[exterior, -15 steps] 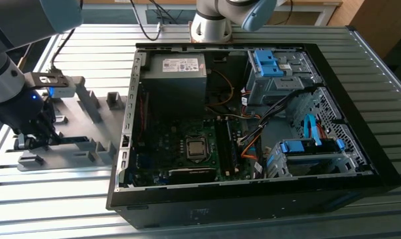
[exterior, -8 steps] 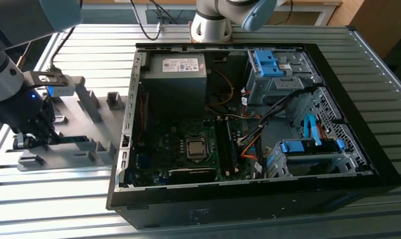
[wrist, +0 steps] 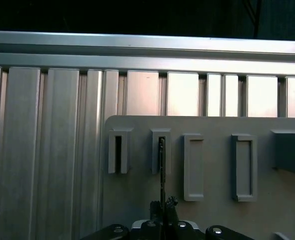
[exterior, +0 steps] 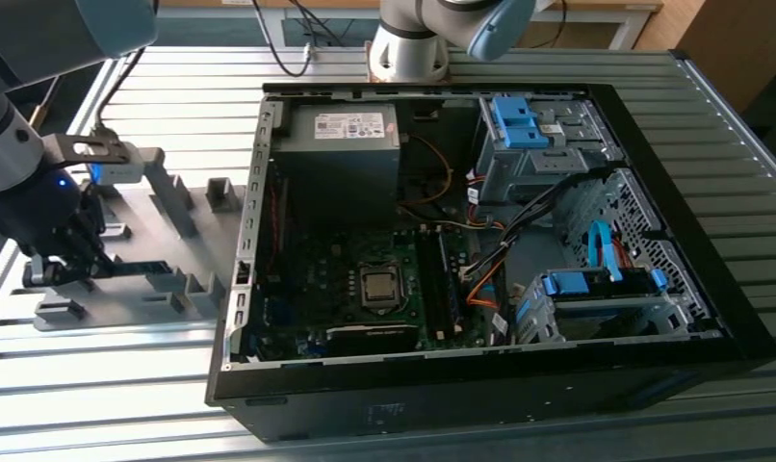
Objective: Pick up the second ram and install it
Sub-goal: 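Pick up the second ram and move it above second insertion slot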
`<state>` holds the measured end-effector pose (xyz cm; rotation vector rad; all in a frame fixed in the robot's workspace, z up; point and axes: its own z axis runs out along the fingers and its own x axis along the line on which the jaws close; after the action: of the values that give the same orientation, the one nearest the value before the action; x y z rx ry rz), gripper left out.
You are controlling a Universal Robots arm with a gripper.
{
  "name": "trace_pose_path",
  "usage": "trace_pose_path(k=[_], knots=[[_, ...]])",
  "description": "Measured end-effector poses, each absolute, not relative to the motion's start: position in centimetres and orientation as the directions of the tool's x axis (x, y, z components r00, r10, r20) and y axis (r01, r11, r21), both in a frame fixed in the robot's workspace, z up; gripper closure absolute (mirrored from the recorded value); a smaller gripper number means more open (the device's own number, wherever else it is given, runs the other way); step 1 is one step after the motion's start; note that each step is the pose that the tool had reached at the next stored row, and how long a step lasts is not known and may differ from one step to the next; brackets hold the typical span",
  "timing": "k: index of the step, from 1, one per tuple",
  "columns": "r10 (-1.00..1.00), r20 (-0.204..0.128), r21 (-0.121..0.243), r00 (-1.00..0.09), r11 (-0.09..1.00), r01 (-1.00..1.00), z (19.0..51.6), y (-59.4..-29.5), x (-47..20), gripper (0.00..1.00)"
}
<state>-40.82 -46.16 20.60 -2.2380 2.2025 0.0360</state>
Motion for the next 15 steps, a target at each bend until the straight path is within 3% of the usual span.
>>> trace_pose_path(k=[15], knots=[[-1.0, -0.017, 0.015, 0.016, -0.016, -1.0, 21.12, -46.16, -40.82, 0.86]])
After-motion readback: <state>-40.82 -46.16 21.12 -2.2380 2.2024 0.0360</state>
